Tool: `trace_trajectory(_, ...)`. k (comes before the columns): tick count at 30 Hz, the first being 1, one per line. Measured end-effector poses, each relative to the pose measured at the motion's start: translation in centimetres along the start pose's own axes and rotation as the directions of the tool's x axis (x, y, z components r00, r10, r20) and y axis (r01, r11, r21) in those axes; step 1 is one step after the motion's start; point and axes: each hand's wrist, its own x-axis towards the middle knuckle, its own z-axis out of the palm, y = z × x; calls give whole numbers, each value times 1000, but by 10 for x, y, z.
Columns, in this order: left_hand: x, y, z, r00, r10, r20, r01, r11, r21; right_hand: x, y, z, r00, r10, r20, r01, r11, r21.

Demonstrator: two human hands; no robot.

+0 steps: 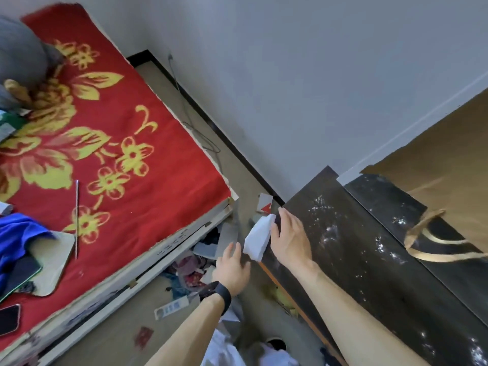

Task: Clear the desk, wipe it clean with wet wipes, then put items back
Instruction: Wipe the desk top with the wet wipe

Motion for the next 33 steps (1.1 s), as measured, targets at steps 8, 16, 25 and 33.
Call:
trace_trajectory(8, 18, -22, -16, 980, 196, -38, -183, 957, 224, -12, -17, 92, 999, -11, -36, 4, 981, -194)
trace_trajectory(16, 26, -1, -2, 882, 447, 148, -433, 649, 626, -78, 87, 71, 998, 51, -48, -63, 946, -319)
trace_trajectory(25, 35, -1, -11, 873, 420, 249, -462, 547, 698, -41, 57, 72, 993, -112, 26, 115, 955, -273)
trace_trajectory(33, 27, 9, -5, 891, 381, 246, -432, 544, 719, -5, 96, 48, 983, 163, -80, -178, 955, -237)
